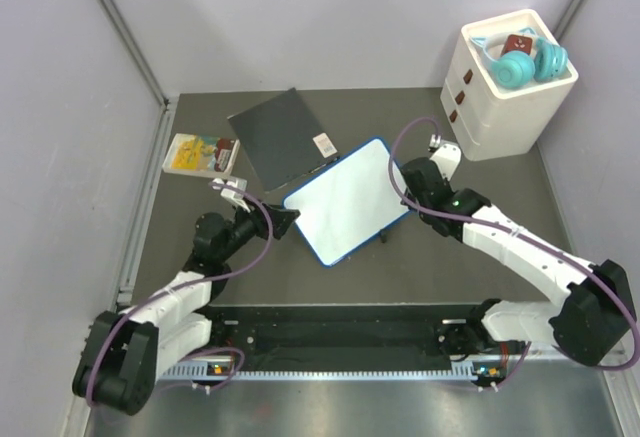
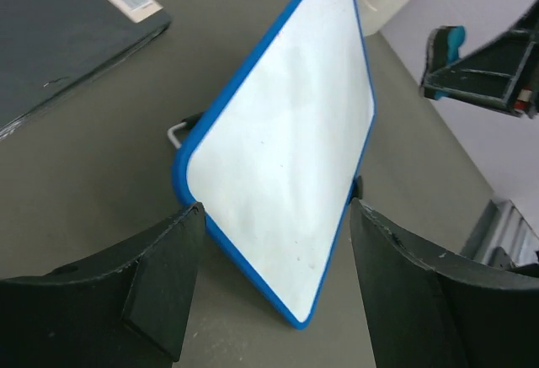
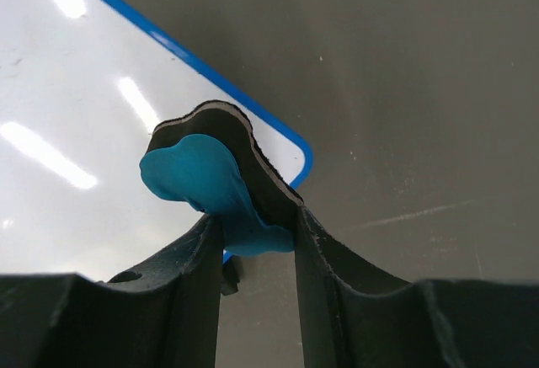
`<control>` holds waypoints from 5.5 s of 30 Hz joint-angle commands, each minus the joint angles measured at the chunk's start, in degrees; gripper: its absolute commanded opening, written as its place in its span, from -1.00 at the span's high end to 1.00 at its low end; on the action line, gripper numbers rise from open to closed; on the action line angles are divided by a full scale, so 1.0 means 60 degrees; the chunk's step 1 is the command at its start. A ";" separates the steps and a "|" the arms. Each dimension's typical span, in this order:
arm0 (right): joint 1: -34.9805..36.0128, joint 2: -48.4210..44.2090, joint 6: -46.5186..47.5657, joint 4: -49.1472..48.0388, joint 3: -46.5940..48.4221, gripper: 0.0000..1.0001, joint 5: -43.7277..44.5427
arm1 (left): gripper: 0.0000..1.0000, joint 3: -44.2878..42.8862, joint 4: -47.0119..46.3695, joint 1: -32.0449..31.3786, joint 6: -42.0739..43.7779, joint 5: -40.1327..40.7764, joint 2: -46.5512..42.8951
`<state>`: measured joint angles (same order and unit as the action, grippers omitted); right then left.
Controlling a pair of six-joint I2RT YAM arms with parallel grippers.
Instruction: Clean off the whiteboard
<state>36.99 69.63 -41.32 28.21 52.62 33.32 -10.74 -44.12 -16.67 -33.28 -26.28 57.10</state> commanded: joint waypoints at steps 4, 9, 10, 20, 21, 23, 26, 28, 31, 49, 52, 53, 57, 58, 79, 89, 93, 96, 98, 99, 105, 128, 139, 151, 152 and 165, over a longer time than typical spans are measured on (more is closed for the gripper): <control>-0.0713 0.0012 -0.0218 -0.0217 -0.0361 0.96 -0.0059 | -0.50 0.0062 0.1815 -0.0035 0.0463 0.1172 -0.0771; -0.1828 -0.0032 0.0104 -0.0731 -0.1020 0.88 -0.0820 | -0.50 -0.0245 0.2503 -0.0035 0.0682 0.1304 -0.0714; -0.1960 -0.0075 0.0119 -0.0775 -0.1079 0.87 -0.0895 | -0.50 -0.0231 0.2490 -0.0035 0.0668 0.1319 -0.0670; -0.4129 0.0816 0.0397 -0.1815 -0.1593 0.42 -0.3237 | -0.43 0.0911 0.0134 -0.0035 -0.0283 0.0851 -0.0362; -0.4129 0.0934 0.0412 -0.1946 -0.1592 0.29 -0.3355 | -0.41 0.1071 -0.0086 -0.0035 -0.0284 0.0778 -0.0217; -0.4129 0.1095 0.0412 -0.2064 -0.1636 0.13 -0.3604 | -0.40 0.1116 -0.0452 -0.0035 -0.0357 0.0675 -0.0070; -0.4129 0.1315 0.0398 -0.2283 -0.1753 -0.27 -0.3839 | -0.39 0.1190 -0.0994 -0.0035 -0.0430 0.0500 0.0311; -0.4129 0.1360 0.0383 -0.2343 -0.1797 -0.56 -0.3840 | -0.35 0.1175 -0.1273 -0.0035 -0.0445 0.0426 0.0633; -0.4129 0.1360 0.0368 -0.2372 -0.1798 -0.84 -0.3825 | -0.29 0.1160 -0.1772 -0.0035 -0.0474 0.0235 0.1073; -0.4129 0.0115 0.1013 -0.3983 -0.2514 -0.81 -0.5349 | -0.02 0.0897 -0.2989 -0.0093 -0.0694 -0.0146 0.2451; -0.4129 -0.0222 0.1042 -0.4203 -0.2734 -0.75 -0.5436 | 0.01 0.0838 -0.3033 -0.0123 -0.0680 -0.0117 0.2568; -0.4129 -0.0295 0.1013 -0.4218 -0.2749 -0.72 -0.5451 | 0.02 0.0809 -0.3047 -0.0137 -0.0694 -0.0131 0.2641; -0.4129 -0.0442 0.1071 -0.4627 -0.2969 -0.55 -0.6021 | 0.06 0.0765 -0.3310 -0.0181 -0.0723 -0.0175 0.2890; -0.4129 -0.0384 0.1086 -0.4976 -0.2998 -0.53 -0.6327 | 0.07 0.0736 -0.3369 -0.0196 -0.0738 -0.0161 0.2963; -0.3675 0.0729 0.1482 -0.6839 -0.3306 -0.40 -0.8175 | 0.47 0.0267 -0.3502 -0.0342 -0.0504 -0.0161 0.3740; -0.3543 0.0935 0.1555 -0.6913 -0.3262 -0.29 -0.8322 | 0.71 -0.0011 -0.3473 -0.0342 -0.0592 -0.0233 0.3726; -0.3543 0.0906 0.1584 -0.6884 -0.3262 -0.29 -0.8322 | 0.83 -0.0289 -0.2932 -0.0342 -0.0445 -0.0322 0.3404; -0.3529 0.0833 0.1599 -0.6884 -0.3306 -0.29 -0.8293 | 0.87 -0.0582 -0.2331 -0.0328 -0.0284 -0.0365 0.3067; -0.3529 0.0789 0.1570 -0.6869 -0.3321 -0.29 -0.8263 | 0.88 -0.0831 -0.1878 -0.0342 -0.0152 -0.0380 0.2833; -0.3529 0.0774 0.1584 -0.6869 -0.3335 -0.29 -0.8249 | 0.89 -0.0904 -0.1730 -0.0328 -0.0080 -0.0380 0.2774; -0.3529 0.0730 0.1599 -0.6869 -0.3394 -0.29 -0.8219 | 0.91 -0.1329 -0.1173 -0.0328 0.0228 -0.0293 0.2627; -0.3441 0.0349 0.1965 -0.6474 -0.3467 -0.30 -0.7780 | 0.92 -0.2779 -0.0703 0.0624 0.0903 -0.0834 0.3783; -0.3441 0.0408 0.1994 -0.6517 -0.3482 -0.31 -0.7824 | 0.92 -0.2677 -0.1316 0.1136 0.0727 -0.1068 0.4354; -0.3441 0.0466 0.2024 -0.6488 -0.3497 -0.31 -0.7824 | 0.92 -0.4010 -0.1158 0.1371 0.0507 -0.2225 0.4926; -0.3441 0.0466 0.2038 -0.6488 -0.3497 -0.30 -0.7824 | 0.92 -0.4039 -0.1158 0.1371 0.0478 -0.2211 0.4897; -0.3441 0.0393 0.2082 -0.6503 -0.3555 -0.31 -0.7897 | 0.92 -0.4186 -0.0937 0.1474 0.0800 -0.1625 0.5511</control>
<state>15.59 73.32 -29.98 -9.37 31.48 -14.02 -34.57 -45.87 -9.30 -31.31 -40.38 88.16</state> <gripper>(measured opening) 0.655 0.174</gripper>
